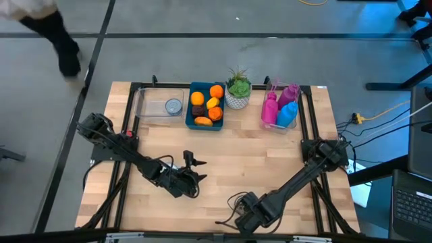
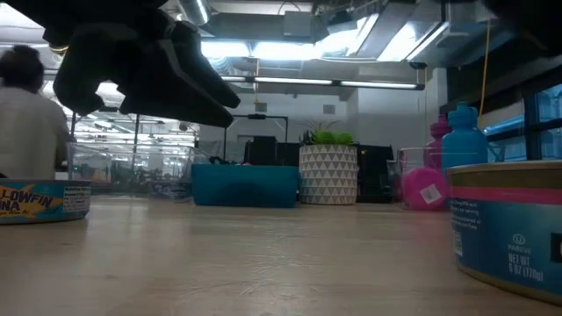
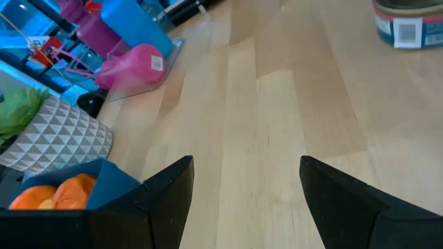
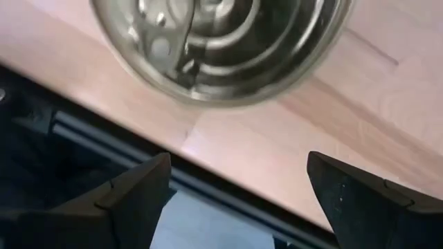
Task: Pick & Place Food Item
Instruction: Stack the blue and pink tuna can on top of the blue tuna can into the left transparent bin
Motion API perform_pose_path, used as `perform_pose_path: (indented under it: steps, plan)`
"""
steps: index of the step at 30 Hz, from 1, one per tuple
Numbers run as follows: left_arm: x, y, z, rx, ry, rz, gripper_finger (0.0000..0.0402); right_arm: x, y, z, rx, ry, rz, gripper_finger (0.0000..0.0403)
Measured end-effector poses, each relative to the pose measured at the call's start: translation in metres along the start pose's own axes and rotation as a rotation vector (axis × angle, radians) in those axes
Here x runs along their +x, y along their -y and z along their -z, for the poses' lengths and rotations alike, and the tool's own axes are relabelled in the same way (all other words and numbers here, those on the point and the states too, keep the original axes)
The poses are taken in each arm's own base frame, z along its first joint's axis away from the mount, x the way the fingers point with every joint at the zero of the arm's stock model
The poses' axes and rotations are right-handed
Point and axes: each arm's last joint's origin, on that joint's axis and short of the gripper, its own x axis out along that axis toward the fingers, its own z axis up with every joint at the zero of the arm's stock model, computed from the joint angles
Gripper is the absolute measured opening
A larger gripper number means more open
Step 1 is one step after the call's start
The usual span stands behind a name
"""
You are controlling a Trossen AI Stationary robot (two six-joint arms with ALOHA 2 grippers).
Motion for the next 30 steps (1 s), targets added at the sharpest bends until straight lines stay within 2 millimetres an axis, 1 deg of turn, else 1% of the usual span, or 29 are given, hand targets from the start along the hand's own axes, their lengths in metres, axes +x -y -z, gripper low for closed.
perform_pose_path:
  steps: [4,9,16,21,30]
  plan:
    - [0.000,0.000,0.000,0.000,0.003,0.002,0.0253,0.010,-0.002,-0.012,-0.003,0.014,0.025,0.0341]
    - [0.000,0.000,0.000,0.006,-0.003,-0.002,0.0253,0.019,-0.006,-0.032,-0.038,0.024,0.047,0.0341]
    - [-0.002,0.000,0.003,0.030,-0.023,-0.039,0.0253,0.016,-0.009,-0.062,-0.076,0.112,0.045,0.0341]
    - [-0.002,0.001,0.006,0.030,-0.047,-0.046,0.0253,0.011,-0.010,-0.091,-0.122,0.142,0.049,0.0341]
    - [-0.008,0.005,0.009,0.048,-0.061,-0.078,0.0253,-0.002,-0.005,-0.156,-0.213,0.208,0.065,0.0341]
